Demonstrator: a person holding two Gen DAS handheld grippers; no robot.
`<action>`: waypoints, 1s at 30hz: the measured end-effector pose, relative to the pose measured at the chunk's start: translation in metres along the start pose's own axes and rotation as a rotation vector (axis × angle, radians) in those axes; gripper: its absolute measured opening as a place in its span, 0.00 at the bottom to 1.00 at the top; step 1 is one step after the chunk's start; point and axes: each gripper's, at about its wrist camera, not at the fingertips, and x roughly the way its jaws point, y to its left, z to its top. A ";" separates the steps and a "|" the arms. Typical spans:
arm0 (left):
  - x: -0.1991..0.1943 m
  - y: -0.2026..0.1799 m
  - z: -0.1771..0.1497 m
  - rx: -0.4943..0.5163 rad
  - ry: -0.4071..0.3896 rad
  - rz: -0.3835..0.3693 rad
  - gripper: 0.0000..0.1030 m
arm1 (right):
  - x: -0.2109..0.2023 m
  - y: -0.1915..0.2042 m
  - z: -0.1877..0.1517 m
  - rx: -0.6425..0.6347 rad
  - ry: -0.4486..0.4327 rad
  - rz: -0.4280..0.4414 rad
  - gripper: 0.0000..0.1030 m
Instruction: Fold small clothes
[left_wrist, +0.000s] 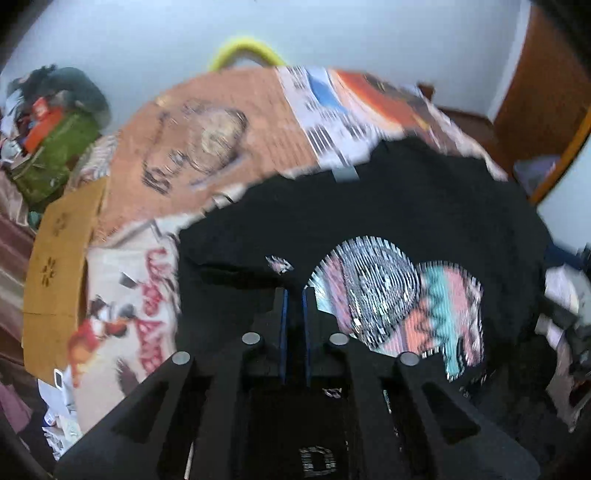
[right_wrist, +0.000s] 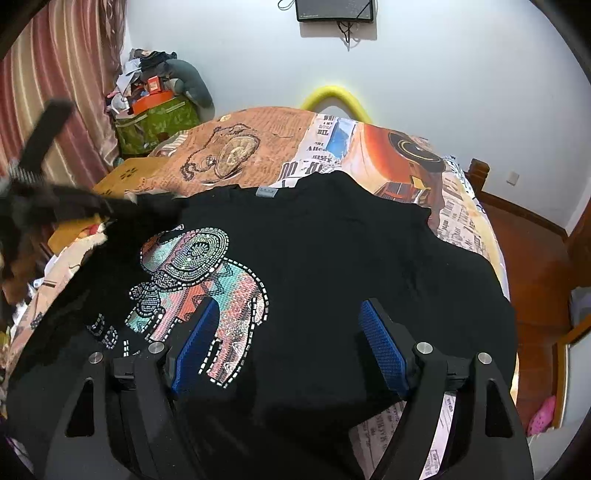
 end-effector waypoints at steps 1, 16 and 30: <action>0.002 -0.004 -0.003 0.004 0.014 -0.001 0.20 | 0.000 0.000 0.001 0.001 0.001 0.001 0.74; -0.032 0.112 -0.048 -0.169 -0.084 0.171 0.73 | 0.036 0.074 0.042 -0.115 0.029 0.076 0.74; 0.041 0.129 -0.084 -0.247 0.004 0.079 0.75 | 0.169 0.177 0.069 -0.322 0.211 0.063 0.73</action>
